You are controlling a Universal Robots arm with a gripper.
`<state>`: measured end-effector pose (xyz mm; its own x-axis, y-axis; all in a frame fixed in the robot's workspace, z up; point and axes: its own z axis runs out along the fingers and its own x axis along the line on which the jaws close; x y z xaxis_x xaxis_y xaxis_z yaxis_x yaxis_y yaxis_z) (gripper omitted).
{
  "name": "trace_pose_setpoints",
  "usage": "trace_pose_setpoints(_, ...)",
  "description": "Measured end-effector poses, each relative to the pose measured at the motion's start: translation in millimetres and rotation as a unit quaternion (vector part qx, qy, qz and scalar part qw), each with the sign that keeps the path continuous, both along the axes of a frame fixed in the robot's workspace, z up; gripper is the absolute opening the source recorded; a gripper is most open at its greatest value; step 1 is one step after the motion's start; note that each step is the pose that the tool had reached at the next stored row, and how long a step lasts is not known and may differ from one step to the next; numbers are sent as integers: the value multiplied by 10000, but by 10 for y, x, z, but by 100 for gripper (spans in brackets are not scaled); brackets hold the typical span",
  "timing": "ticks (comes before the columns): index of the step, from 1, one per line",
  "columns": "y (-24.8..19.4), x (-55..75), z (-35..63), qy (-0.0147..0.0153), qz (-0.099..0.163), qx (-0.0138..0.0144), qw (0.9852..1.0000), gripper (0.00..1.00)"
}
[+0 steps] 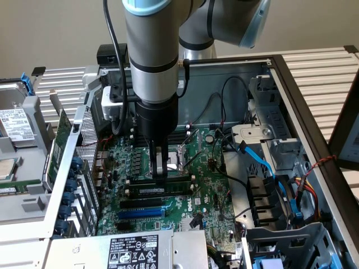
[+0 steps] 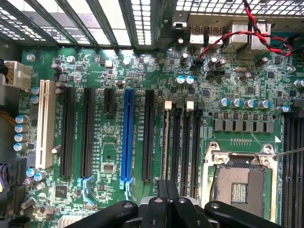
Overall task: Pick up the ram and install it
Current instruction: 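Press down the ram until it locks into place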
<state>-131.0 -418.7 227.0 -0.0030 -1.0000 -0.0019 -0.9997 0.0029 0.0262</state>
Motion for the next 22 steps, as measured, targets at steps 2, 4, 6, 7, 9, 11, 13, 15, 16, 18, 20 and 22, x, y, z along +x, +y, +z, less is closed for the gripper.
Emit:
trace_pose_setpoints(2, 0, -1, -4, 0, 0, 1, 10000, 11)
trace_pose_setpoints(4, 0, -1, -5, 0, -1, 0, 10000, 11)
trace_pose_setpoints(6, 1, -1, -7, 0, -1, 1, 10000, 11)
trace_pose_setpoints(7, 1, -2, -7, 0, 0, 2, 10000, 11)
trace_pose_setpoints(9, 1, -5, -9, -1, 0, 2, 10000, 11)
trace_pose_setpoints(11, 1, -8, -10, 0, 0, 2, 10000, 11)
trace_pose_setpoints(13, 1, -8, 2, -2, 0, 8, 10000, 11)
trace_pose_setpoints(15, 2, -10, 69, -2, -2, 9, 10000, 11)
trace_pose_setpoints(16, 1, -10, 114, 0, -2, 6, 10000, 11)
trace_pose_setpoints(18, 0, -9, 187, 0, -1, 6, 10000, 11)
trace_pose_setpoints(20, 0, -9, 212, 0, -1, 6, 10000, 11)
trace_pose_setpoints(22, 0, -9, 213, 0, 0, 12, 10000, 11)
